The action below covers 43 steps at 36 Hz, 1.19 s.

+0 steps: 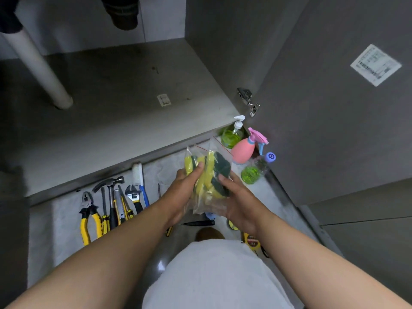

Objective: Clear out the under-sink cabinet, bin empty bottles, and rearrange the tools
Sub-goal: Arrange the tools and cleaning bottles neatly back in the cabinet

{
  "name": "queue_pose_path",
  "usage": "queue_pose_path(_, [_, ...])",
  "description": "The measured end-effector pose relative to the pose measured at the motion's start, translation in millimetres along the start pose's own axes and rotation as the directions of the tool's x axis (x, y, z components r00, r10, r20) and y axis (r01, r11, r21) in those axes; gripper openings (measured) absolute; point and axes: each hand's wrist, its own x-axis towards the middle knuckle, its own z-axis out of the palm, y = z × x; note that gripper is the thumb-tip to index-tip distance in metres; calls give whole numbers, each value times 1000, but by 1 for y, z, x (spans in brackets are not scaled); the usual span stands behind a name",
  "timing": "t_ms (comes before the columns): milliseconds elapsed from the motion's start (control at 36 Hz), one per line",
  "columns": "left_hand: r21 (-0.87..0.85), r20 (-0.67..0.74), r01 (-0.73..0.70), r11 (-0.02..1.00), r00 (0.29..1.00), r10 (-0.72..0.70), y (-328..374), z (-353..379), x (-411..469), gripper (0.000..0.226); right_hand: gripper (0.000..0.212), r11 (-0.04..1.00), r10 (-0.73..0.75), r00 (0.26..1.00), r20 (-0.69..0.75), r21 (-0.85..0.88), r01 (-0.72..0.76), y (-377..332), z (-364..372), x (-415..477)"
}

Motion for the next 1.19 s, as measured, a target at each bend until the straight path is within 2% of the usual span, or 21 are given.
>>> queue_pose_path(111, [182,51,-28,983,999,19,-6,12,3,58,45,991,124,992,33,-48,-122,7,-27,-12])
queue_pose_path(167, [284,56,-46,958,998,31,-10,17,6,58,37,993,111,992,-54,-33,-113,12,-47,-15])
queue_pose_path(222, [354,-22,-2,935,1000,11,-15,18,11,58,23,996,88,977,-195,2,-89,18,-68,-19])
queue_pose_path(306, [411,-88,81,908,995,-49,-21,20,20,55,23,994,64,907,-417,-49,-93,26,-109,-21])
queue_pose_path(444, [426,-57,153,892,988,-142,-29,25,29,34,15,940,-11,722,-692,-254,-229,28,-168,-17])
queue_pose_path(500, [416,-50,186,890,982,-181,-32,27,28,32,20,928,-5,696,-718,-263,-264,28,-188,-10])
queue_pose_path(667, [381,-66,245,891,969,-238,-36,29,27,30,24,930,6,684,-730,-247,-271,31,-222,14])
queue_pose_path(778, [398,-89,263,879,964,-249,-40,27,32,30,18,950,18,576,-817,-165,-264,34,-231,17])
queue_pose_path(833, [395,-95,275,876,961,-259,-43,27,35,31,25,971,14,527,-849,-115,-211,36,-235,15])
queue_pose_path(889, [400,-92,283,872,959,-269,-46,27,38,30,31,987,26,518,-855,-61,-151,40,-239,12])
queue_pose_path(1028, [447,-71,252,858,967,-246,-56,32,46,26,43,994,-9,519,-854,-65,-89,49,-247,1])
queue_pose_path(1111, [545,-67,205,813,977,-202,-63,39,53,25,58,979,-3,404,-915,-84,-183,58,-250,-5])
queue_pose_path(1167, [640,-27,126,758,990,-142,-70,41,57,23,53,930,-32,327,-945,-149,-337,66,-248,-13])
queue_pose_path(1194, [710,1,62,701,996,-89,-74,40,59,25,49,890,-41,312,-949,-176,-421,72,-246,-18])
